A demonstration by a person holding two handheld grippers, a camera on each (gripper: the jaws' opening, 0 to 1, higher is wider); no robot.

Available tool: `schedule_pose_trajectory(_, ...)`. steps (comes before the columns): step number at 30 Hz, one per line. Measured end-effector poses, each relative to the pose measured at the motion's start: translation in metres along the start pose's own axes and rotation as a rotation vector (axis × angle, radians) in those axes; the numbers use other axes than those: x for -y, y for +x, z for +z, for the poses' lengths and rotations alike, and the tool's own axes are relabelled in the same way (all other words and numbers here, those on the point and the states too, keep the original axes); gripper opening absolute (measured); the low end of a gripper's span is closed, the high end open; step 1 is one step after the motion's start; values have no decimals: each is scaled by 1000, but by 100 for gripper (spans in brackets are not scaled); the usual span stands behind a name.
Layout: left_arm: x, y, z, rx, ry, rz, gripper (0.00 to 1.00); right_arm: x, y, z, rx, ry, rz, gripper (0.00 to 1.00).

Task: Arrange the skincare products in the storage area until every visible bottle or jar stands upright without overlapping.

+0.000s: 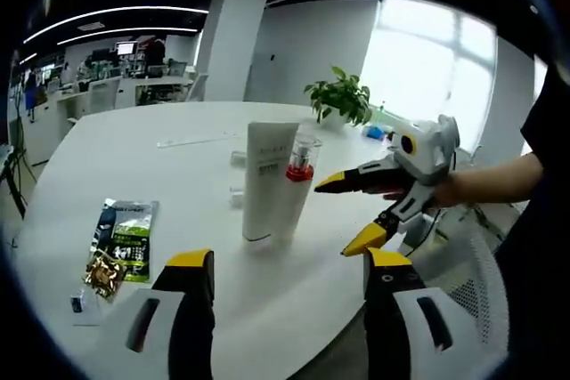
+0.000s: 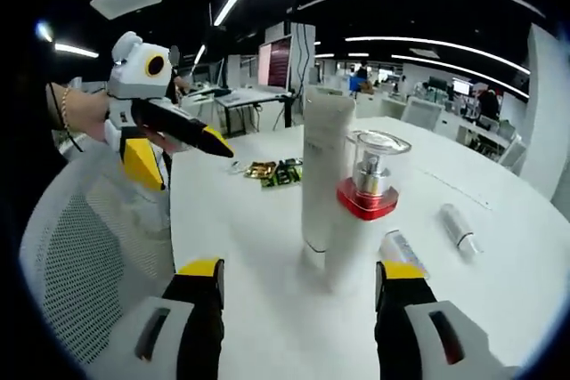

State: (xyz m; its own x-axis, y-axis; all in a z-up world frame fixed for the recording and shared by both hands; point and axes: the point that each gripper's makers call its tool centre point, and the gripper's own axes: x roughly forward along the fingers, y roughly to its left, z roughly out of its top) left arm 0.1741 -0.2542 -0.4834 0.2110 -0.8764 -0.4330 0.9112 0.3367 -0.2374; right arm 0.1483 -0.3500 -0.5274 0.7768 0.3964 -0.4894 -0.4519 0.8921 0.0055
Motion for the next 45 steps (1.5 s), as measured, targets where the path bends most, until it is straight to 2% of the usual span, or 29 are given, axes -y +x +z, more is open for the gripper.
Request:
schedule_pose_trajectory(4, -6, -5, 0, -4, -10, 17, 66, -9, -9, 1, 25, 62, -19, 79)
schedule_pose_trajectory(7, -10, -10, -1, -16, -5, 30, 73, -16, -12, -4, 25, 75, -19, 84)
schedule_pose_trajectory(12, -8, -16, -6, -45, -11, 36, 93, -27, -17, -14, 12, 100, -26, 87)
schedule_pose_trajectory(15, -7, -21, -9, -55, -7, 30, 99, -32, -19, -20, 6, 111, -35, 90)
schedule_pose_trajectory(20, -11, -34, -12, -64, -17, 41, 99, -39, -22, -25, 9, 179, -58, 99)
schedule_pose_trajectory(25, -27, -48, -17, -69, -54, 72, 99, -41, -26, -30, -5, 224, -80, 99)
schedule_pose_trajectory(30, -45, -58, -23, -46, -114, 101, 99, -45, -30, -29, 16, 238, -115, 99)
schedule_pose_trajectory(33, -55, -64, -23, -21, -141, 117, 99, -50, -28, -35, -8, 250, -114, 99)
schedule_pose_trajectory(36, -56, -70, -26, -19, -137, 137, 99, -37, -32, -31, 13, 222, -169, 99)
schedule_pose_trajectory(42, -73, -84, -34, -29, -142, 183, 99, -43, -30, -33, -12, 214, -139, 99)
schedule_pose_trajectory(45, -76, -82, -24, 21, -143, 183, 99, -45, -28, -34, -22, 218, -126, 99)
